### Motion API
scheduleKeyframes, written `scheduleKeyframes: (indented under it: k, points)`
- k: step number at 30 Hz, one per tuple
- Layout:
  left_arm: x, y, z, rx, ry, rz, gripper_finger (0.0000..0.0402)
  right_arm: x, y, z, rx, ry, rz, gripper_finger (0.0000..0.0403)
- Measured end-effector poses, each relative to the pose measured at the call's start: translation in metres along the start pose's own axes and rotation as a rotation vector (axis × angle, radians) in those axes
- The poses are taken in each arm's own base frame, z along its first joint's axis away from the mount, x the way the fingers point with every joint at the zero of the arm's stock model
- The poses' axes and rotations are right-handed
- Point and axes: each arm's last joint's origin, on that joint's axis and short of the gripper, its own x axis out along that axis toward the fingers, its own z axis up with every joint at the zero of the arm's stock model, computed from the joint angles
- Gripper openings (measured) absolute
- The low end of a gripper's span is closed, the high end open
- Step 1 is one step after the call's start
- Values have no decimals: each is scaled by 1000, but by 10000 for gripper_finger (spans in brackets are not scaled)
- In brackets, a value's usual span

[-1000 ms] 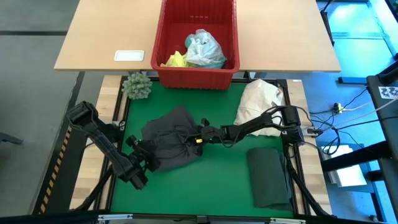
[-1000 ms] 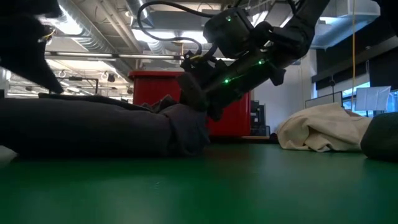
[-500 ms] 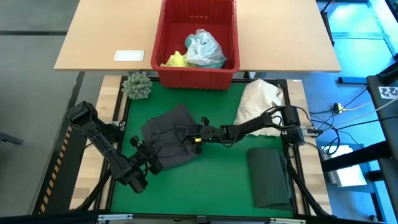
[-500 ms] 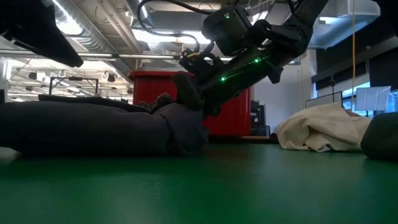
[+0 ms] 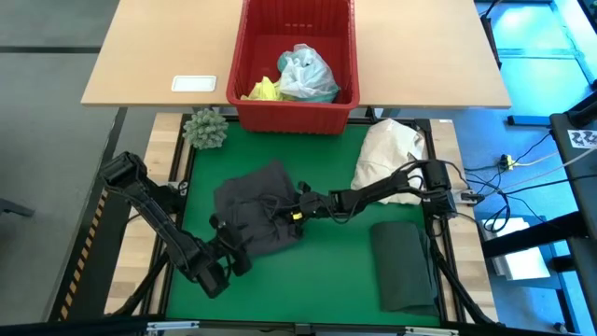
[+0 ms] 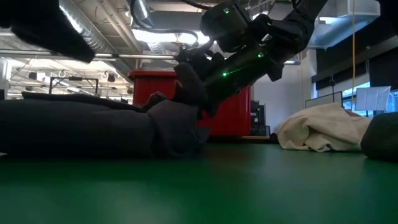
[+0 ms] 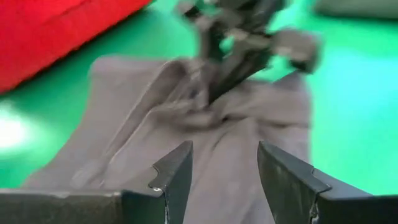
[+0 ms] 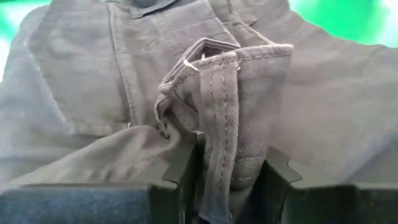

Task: Fold Laundry from Bin
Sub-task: Fold the gray short

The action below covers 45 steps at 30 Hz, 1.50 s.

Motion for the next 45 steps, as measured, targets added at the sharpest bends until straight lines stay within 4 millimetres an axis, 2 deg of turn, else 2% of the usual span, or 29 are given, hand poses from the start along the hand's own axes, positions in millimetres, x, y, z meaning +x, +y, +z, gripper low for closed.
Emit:
scheduleKeyframes:
  k: [5,9,15,20,24,28,39,42,45]
  points:
    - [-2,-19,5,40,-9,-139,172,0,0,-1,25,16,29,120]
    - [-8,-26,4,43,33,-221,172,0,1,-1,26,18,51,120]
    - [-18,-27,-1,61,-3,-231,172,-10,0,12,-27,-17,21,120]
    - [-10,-26,-8,71,39,-212,172,-15,0,19,-60,-37,8,120]
    - [-4,-27,-14,95,71,-201,172,-19,0,17,-145,15,5,127]
    - [-4,-27,-14,96,77,-201,172,-29,-3,21,-177,57,-53,165]
    - [-3,-26,-14,82,86,-196,172,-52,-6,42,-228,71,-152,312]
    - [-5,-26,-15,94,112,-207,172,-63,-1,54,-235,91,-174,326]
    - [-10,-25,-14,120,153,-206,172,-74,10,67,-247,82,-151,321]
